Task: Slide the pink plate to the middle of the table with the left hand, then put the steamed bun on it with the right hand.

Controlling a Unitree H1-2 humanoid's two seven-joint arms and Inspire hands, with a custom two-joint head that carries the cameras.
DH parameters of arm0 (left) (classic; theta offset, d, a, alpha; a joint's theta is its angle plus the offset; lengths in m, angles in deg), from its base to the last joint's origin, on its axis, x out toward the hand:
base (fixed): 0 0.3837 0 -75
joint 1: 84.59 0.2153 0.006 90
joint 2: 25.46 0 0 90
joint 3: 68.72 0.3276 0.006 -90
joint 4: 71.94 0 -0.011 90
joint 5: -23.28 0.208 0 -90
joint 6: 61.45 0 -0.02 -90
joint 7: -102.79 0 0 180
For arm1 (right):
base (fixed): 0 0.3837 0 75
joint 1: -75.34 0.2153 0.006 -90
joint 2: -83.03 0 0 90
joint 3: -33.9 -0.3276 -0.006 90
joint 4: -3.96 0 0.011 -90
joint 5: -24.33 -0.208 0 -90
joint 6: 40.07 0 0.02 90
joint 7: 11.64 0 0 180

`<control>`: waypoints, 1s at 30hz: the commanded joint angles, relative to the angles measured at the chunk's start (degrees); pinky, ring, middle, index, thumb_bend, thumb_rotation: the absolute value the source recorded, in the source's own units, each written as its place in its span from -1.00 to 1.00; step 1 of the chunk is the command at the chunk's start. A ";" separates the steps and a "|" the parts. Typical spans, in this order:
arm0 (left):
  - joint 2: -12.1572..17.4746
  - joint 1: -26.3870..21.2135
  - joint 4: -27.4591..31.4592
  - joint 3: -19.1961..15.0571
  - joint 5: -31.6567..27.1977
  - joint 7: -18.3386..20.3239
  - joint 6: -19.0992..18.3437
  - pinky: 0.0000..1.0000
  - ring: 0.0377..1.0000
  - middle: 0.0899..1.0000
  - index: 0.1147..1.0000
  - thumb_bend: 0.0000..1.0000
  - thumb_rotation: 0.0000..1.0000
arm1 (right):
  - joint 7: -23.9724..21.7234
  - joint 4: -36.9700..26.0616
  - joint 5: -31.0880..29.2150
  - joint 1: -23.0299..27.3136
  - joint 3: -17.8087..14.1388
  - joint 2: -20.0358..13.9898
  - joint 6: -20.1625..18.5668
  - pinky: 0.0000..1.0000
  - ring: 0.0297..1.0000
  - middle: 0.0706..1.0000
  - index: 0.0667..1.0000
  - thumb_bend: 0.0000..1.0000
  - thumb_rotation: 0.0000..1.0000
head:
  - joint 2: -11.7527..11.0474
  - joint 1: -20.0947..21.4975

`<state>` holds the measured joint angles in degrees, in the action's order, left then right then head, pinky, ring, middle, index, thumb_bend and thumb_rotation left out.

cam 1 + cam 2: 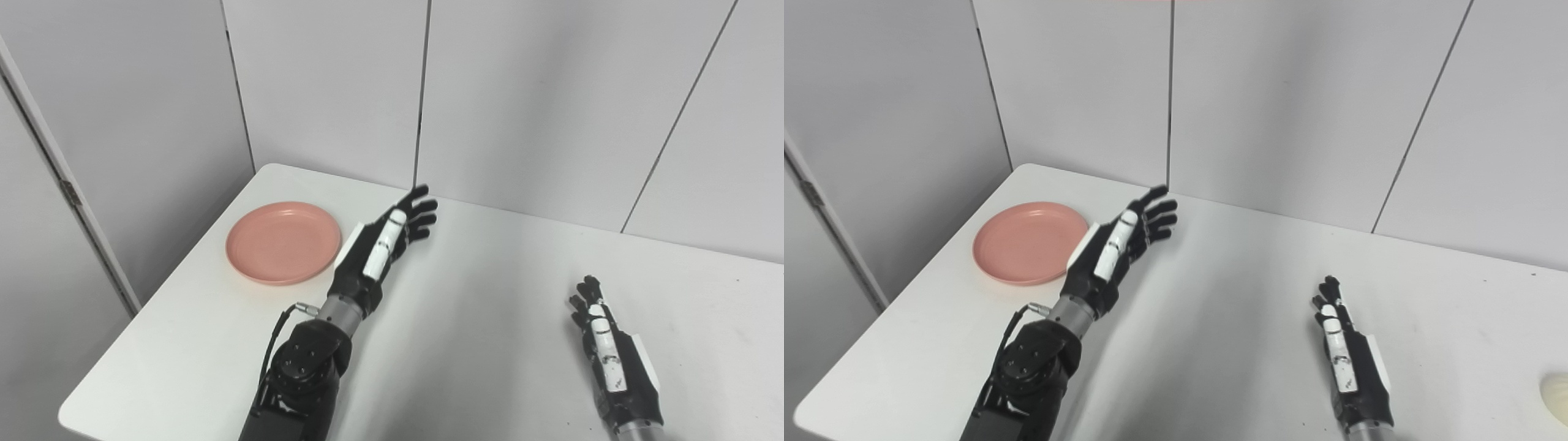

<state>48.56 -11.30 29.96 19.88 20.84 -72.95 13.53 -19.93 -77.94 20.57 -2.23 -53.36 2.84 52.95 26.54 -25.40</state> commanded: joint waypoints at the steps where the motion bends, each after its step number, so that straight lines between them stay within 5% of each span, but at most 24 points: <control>1: -0.24 -2.50 3.36 -0.76 -0.94 -1.12 0.22 0.71 0.68 0.67 0.65 -0.06 1.00 | -0.87 1.69 -0.97 -2.55 -0.91 -1.09 0.53 1.00 0.96 0.99 1.00 -0.75 1.00 | 0.05 -0.57; 15: 2.75 -5.41 11.66 -9.91 -4.24 -6.71 -1.13 0.76 0.71 0.69 0.68 -0.12 1.00 | -2.58 1.16 -3.74 -2.30 -2.63 -2.98 -1.55 1.00 0.96 1.00 1.00 -0.69 1.00 | 1.02 -3.82; 30: 8.32 -5.04 8.31 -20.69 -9.87 -10.67 1.67 0.75 0.73 0.73 0.70 -0.07 1.00 | -2.82 0.09 -4.78 -2.34 -2.45 -3.13 -2.54 1.00 0.99 1.00 1.00 -0.71 1.00 | 1.69 -4.55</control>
<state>55.60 -14.58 37.43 -0.13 11.93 -82.80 13.01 -22.35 -78.86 16.00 -2.42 -55.55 -0.04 51.08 28.21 -29.97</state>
